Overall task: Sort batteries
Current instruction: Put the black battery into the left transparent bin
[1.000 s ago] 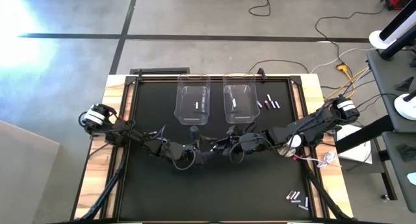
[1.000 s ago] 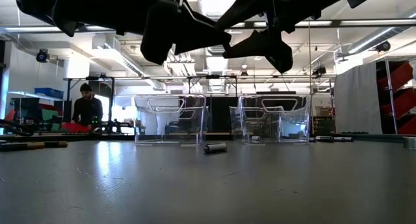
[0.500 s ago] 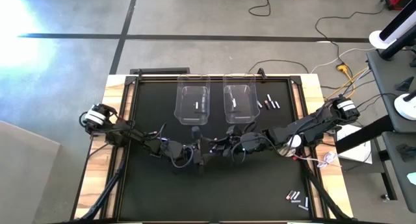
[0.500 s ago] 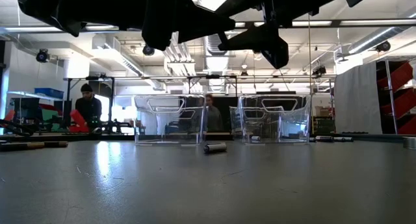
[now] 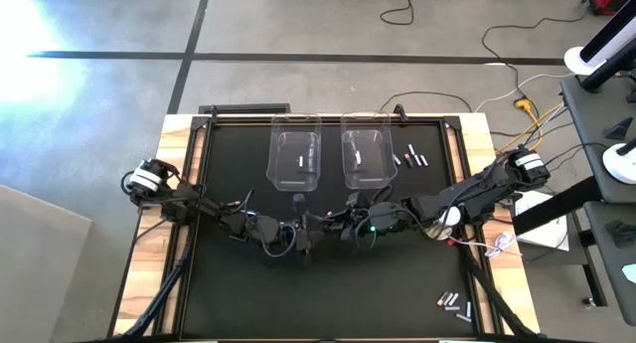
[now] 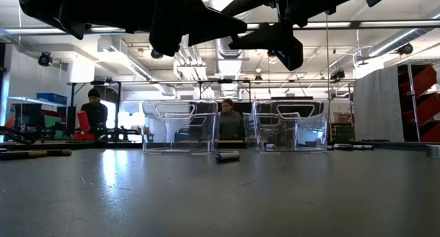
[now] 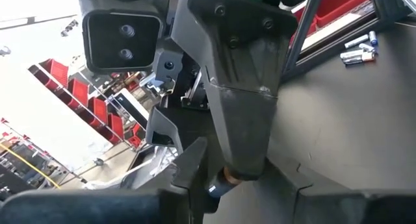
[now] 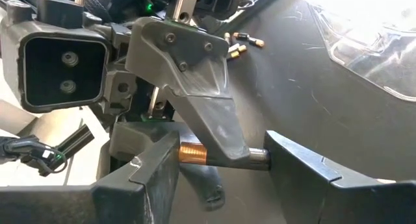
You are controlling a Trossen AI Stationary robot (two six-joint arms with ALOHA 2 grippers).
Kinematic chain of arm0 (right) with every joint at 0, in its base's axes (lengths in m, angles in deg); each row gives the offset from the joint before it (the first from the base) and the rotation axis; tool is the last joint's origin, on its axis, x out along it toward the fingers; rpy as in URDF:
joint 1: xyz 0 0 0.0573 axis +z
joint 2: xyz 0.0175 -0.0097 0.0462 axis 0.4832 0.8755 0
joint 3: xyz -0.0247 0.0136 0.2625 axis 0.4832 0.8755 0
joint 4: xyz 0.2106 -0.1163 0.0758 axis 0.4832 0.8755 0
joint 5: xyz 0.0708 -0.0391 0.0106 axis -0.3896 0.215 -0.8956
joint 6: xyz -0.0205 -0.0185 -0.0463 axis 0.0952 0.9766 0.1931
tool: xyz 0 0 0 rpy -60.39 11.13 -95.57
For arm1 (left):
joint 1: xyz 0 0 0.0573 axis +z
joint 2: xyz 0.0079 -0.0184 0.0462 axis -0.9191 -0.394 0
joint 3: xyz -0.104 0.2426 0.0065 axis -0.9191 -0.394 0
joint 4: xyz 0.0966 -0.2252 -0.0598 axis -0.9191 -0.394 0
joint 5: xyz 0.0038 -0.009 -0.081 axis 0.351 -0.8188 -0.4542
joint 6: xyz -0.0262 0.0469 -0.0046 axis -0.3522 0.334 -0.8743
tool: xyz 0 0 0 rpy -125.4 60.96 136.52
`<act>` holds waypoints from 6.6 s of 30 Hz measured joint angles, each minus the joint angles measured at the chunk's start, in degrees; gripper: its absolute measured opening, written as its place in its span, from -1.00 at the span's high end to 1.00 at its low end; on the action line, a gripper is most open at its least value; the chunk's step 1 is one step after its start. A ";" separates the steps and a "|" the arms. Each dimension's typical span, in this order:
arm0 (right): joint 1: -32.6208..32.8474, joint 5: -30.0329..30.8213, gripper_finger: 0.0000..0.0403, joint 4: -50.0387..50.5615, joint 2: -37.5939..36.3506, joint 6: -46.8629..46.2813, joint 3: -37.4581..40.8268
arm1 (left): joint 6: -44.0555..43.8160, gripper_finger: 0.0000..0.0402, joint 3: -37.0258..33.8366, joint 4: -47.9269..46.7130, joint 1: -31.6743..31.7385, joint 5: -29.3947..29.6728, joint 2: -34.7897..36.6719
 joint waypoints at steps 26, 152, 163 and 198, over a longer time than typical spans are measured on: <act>0.00 -1.10 -0.05 -1.86 -0.02 1.53 0.00 | 0.96 0.81 -0.04 -0.47 -0.04 0.68 0.44; -1.50 13.11 -0.83 12.09 15.76 5.90 -1.38 | -36.51 0.41 1.20 -57.93 26.66 -27.09 32.16; -5.29 13.11 -0.83 24.72 22.15 4.76 -12.39 | -34.41 0.41 -7.84 -50.02 11.02 -26.80 46.81; -6.29 7.24 -0.75 27.54 25.05 7.65 -14.95 | -29.77 0.41 -8.02 -45.45 3.52 -26.38 45.27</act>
